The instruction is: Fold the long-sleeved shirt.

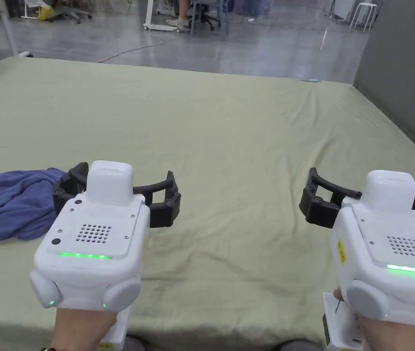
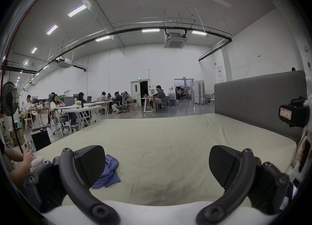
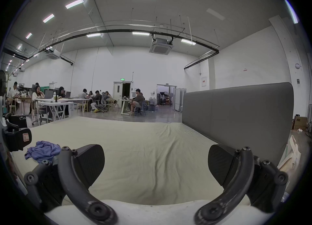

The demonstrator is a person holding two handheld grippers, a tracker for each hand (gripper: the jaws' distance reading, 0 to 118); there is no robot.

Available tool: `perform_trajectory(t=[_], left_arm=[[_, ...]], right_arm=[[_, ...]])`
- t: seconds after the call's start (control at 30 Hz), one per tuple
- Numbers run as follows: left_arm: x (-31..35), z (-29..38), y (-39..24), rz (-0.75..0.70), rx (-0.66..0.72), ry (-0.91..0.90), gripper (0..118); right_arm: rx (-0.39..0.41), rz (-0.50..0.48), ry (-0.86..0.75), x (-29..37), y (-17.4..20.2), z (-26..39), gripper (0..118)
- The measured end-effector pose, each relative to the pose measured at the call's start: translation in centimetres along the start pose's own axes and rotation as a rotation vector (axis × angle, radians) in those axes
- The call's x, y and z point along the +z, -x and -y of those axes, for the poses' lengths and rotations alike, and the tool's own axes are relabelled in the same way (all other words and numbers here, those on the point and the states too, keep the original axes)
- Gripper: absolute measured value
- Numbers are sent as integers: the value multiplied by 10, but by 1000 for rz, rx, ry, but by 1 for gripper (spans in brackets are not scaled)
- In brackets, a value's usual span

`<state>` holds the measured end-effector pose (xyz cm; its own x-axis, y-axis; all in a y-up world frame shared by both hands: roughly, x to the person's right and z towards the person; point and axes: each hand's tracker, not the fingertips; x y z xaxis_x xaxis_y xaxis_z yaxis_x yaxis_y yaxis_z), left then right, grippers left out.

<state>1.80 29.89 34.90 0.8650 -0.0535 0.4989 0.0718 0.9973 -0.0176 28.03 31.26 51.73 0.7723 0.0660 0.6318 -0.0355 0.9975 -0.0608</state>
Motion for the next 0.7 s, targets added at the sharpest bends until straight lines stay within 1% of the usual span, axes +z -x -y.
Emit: perform_trajectory(t=[0.17, 0.7], left_arm=[[-1, 1, -1, 6, 0, 5, 118], [-3, 2, -5, 12, -16, 9, 118]], right_arm=[[12, -8, 1, 1, 2, 3, 118], [1, -8, 1, -1, 2, 2, 118]])
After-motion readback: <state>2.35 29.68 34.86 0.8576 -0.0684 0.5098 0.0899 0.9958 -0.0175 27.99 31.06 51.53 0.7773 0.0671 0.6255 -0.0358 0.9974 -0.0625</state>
